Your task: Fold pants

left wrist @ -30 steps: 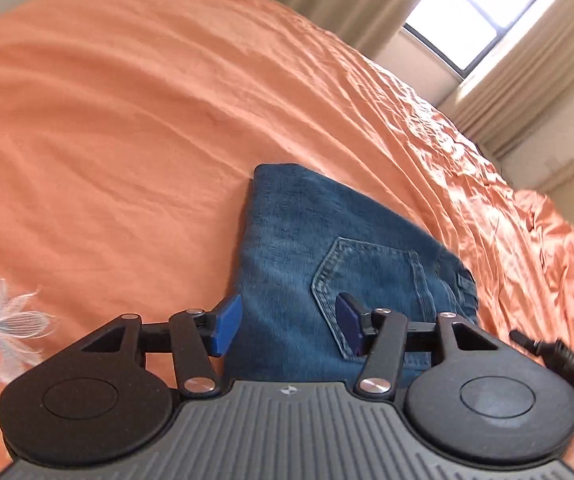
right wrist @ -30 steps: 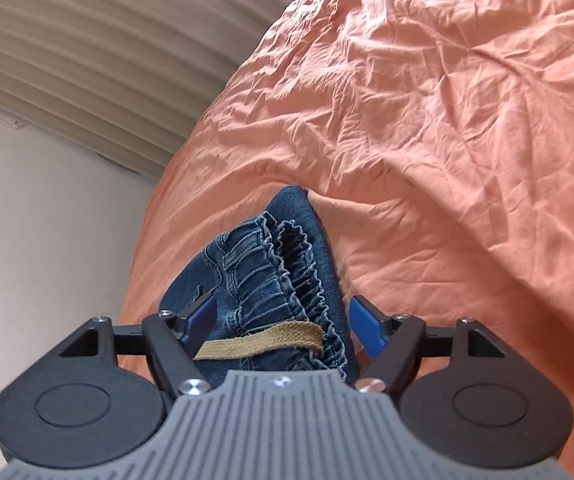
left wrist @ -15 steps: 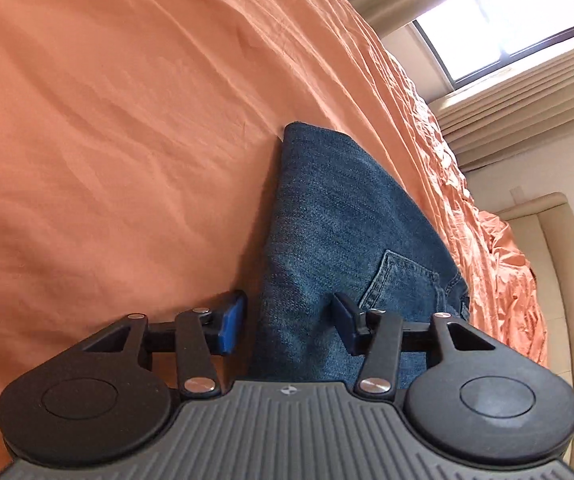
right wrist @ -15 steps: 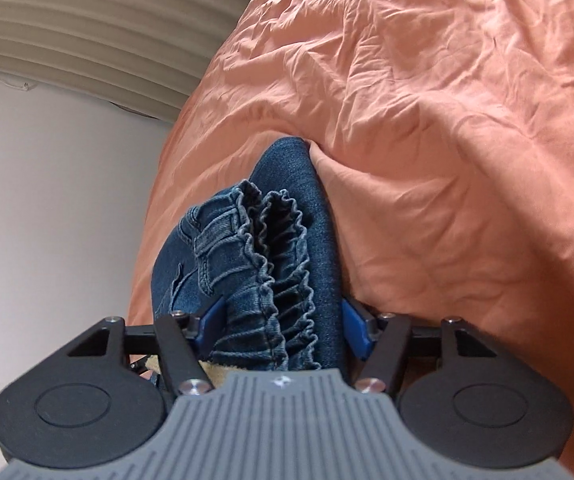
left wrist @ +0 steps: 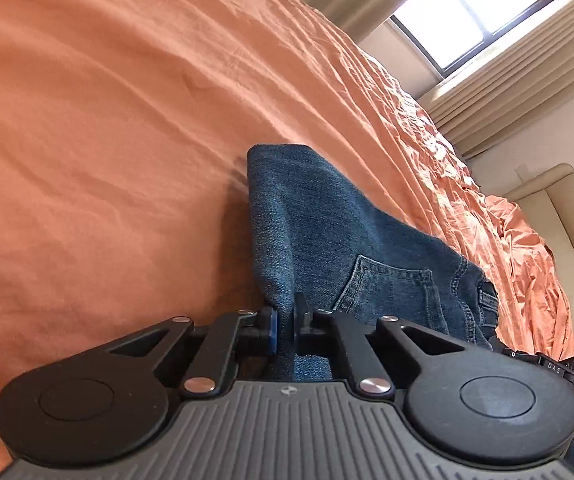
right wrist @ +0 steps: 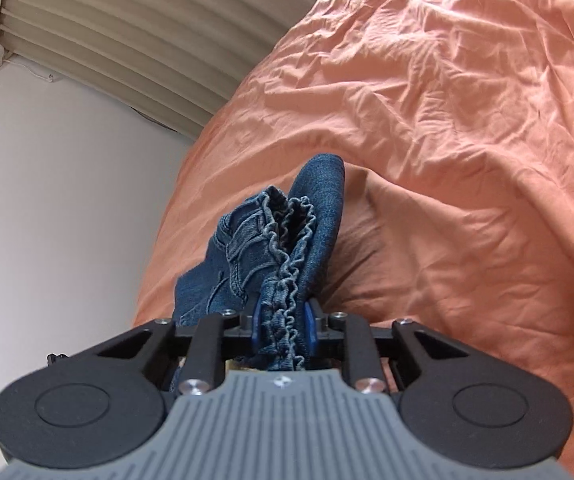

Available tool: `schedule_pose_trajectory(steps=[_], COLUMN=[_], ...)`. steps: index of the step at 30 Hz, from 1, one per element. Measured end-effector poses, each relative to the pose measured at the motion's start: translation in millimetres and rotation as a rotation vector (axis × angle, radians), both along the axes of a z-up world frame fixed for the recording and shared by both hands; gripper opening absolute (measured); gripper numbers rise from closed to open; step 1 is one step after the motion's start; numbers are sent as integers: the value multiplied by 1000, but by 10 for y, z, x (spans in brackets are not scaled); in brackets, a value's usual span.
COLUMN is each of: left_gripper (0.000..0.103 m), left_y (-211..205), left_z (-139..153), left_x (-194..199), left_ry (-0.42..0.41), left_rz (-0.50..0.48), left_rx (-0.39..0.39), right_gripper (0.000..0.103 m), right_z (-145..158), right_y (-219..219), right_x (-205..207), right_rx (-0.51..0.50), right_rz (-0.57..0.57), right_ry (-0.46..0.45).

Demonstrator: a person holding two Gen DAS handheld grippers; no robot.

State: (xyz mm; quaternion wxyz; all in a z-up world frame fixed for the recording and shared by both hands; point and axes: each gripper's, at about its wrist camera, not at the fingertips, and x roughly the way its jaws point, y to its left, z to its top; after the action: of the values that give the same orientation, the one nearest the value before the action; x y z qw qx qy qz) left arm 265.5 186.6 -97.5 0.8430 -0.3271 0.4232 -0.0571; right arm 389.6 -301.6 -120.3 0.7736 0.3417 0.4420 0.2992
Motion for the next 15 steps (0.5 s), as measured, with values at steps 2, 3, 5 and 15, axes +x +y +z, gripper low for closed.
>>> schedule_pose_trajectory(steps=[2, 3, 5, 15], left_gripper=[6, 6, 6, 6], left_y=[5, 9, 95, 1131], left_z=[165, 262, 450, 1196], left_x=[-37, -65, -143, -606], left_ry=[-16, -28, -52, -74], left_rz=[-20, -26, -29, 55], left_rx=[25, 51, 81, 218], right_gripper=[16, 16, 16, 16], right_z=[164, 254, 436, 872], right_y=[87, 143, 289, 1632], right_x=[-65, -105, -178, -395], right_rx=[-25, -31, -38, 12], right_rz=[7, 17, 37, 159], right_ry=[-9, -15, -38, -81])
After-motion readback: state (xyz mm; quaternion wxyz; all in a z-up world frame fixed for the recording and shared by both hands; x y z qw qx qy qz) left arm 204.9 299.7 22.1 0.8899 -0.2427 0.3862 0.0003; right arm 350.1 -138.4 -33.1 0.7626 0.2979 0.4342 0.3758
